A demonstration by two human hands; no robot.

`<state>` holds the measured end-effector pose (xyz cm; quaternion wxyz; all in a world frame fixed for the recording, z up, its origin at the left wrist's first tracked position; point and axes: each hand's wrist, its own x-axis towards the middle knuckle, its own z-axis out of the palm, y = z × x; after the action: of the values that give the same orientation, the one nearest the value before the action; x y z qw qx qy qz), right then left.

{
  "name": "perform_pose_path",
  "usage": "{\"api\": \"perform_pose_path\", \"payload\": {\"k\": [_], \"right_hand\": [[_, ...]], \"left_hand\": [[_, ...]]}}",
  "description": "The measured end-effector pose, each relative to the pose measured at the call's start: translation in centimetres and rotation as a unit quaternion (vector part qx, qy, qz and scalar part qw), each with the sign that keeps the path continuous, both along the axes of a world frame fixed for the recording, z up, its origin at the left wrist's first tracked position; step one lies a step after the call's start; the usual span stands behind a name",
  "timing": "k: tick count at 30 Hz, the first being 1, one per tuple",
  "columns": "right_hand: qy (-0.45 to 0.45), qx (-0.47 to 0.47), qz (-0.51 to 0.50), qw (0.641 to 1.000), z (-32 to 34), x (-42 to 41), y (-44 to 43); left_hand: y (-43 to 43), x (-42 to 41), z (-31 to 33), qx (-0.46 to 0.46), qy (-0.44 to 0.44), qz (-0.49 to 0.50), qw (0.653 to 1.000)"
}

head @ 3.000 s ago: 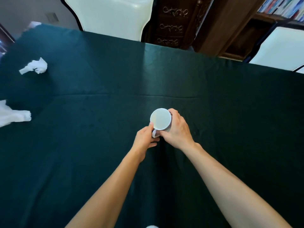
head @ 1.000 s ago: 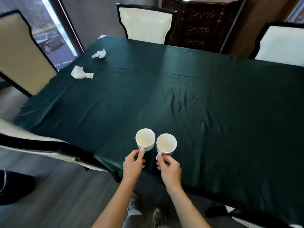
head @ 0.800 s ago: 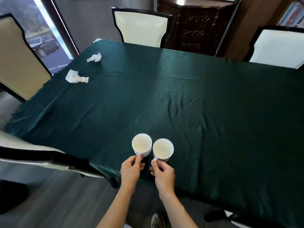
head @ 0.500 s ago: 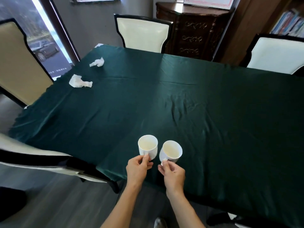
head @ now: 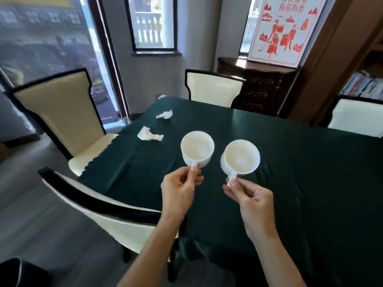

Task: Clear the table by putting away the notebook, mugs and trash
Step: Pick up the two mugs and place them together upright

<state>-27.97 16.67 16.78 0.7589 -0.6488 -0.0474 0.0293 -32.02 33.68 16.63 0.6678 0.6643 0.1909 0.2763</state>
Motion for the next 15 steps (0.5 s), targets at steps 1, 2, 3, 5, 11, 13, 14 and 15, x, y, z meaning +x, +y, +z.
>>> {"api": "perform_pose_path", "payload": {"k": [1,2,3,5,11,13,14,15], "right_hand": [[-0.009,0.005,0.012,1.0,0.8,-0.6,1.7],[-0.018,0.01,0.023,1.0,1.5,-1.1,3.2],[-0.027,0.012,0.035,0.999,2.1,-1.7,5.0],[-0.036,0.011,0.058,0.998,2.9,-2.4,8.5],[-0.02,0.032,0.114,0.993,3.6,-2.7,18.2],[-0.013,0.045,0.125,0.991,3.5,-2.3,21.2],[-0.01,0.05,0.13,0.99,3.3,-1.9,22.7],[-0.006,0.052,0.134,0.99,3.1,-1.5,24.2]], "left_hand": [[1.9,-0.7,0.9,0.0,-0.011,0.005,1.0],[3.4,-1.3,1.7,-0.003,-0.019,0.01,1.0],[5.3,-2.0,2.4,-0.004,-0.028,0.019,0.999],[8.6,-3.3,3.4,0.006,-0.039,0.04,0.998],[17.6,-5.6,3.8,0.014,-0.035,0.089,0.995],[20.2,-5.8,3.4,0.007,-0.031,0.096,0.995],[21.5,-5.7,3.2,0.005,-0.029,0.101,0.994],[22.9,-5.5,3.1,0.003,-0.028,0.104,0.994]]}}
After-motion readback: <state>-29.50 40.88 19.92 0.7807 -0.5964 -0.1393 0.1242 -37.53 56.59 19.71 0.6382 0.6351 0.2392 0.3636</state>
